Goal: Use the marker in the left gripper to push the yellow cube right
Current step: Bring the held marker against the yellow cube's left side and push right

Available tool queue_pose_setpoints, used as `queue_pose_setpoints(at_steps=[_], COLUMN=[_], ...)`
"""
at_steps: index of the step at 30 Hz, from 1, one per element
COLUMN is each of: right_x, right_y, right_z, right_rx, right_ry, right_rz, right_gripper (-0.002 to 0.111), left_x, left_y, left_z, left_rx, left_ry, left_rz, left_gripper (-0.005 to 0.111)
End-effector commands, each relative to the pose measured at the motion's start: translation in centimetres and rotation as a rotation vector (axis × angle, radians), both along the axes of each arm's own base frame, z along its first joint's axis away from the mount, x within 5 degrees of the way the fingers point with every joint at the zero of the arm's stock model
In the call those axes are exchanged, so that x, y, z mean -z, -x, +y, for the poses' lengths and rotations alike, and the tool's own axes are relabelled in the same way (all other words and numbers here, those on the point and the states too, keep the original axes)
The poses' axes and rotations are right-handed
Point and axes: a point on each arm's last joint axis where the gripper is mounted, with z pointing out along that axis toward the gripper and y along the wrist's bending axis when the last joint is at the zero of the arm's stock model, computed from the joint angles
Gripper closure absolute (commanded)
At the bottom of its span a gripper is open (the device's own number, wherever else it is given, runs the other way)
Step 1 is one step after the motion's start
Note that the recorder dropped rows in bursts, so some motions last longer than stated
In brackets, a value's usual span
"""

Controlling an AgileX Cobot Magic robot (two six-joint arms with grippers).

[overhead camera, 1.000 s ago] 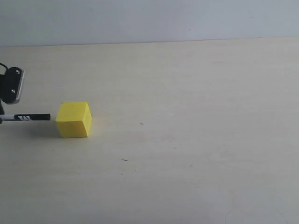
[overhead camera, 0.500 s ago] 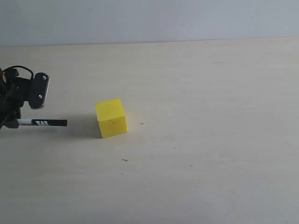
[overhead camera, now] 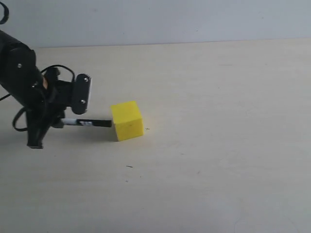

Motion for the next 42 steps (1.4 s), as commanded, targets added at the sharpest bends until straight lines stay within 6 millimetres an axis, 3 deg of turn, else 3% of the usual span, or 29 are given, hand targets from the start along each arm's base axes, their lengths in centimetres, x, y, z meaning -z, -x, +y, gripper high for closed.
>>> queue_pose_setpoints(at_steps=[1,5,10,20,24,27,30,38,42], right_x=[0.1,0.1,0.1,0.1,0.1,0.1,0.1,0.1,0.1], right_y=[0.0,0.0,0.0,0.0,0.0,0.0,0.0,0.0,0.0], right_z=[0.0,0.0,0.0,0.0,0.0,0.0,0.0,0.0,0.0], right_rx=[0.006,0.006,0.006,0.006,0.006,0.006,0.006,0.006,0.006], right_ry=[0.005,0.005,0.005,0.005,0.005,0.005,0.007,0.007,0.007], right_rz=[-0.006,-0.006,-0.006,-0.006,-0.006,-0.006,-0.006,-0.006,-0.006], right_gripper=[0.108,0.108,0.108,0.108,0.108,0.108,0.108,0.108,0.108], left_x=[-0.4,-0.4,-0.4,0.9,1.9,1.7,1.1,0.5,0.4], left_y=[0.4,0.5,0.1,-0.2,-0.9,-1.5,-1.8,-1.6,-1.9], left_z=[-1.6,1.1,2.3,-0.3,-3.5,-6.8,-8.6,-7.8,-8.0], left_rx=[-0.027,-0.123,-0.230,-0.246,-0.202,-0.169,-0.169,-0.158,-0.143], left_ry=[0.027,-0.145,-0.123,0.026,0.038,0.081,0.095,-0.049,-0.039], left_rz=[-0.026,0.023,0.031,0.024,0.025,0.002,-0.011,0.016,-0.018], left_gripper=[0.107,0.107,0.107,0.107,0.107,0.107,0.107,0.107,0.107])
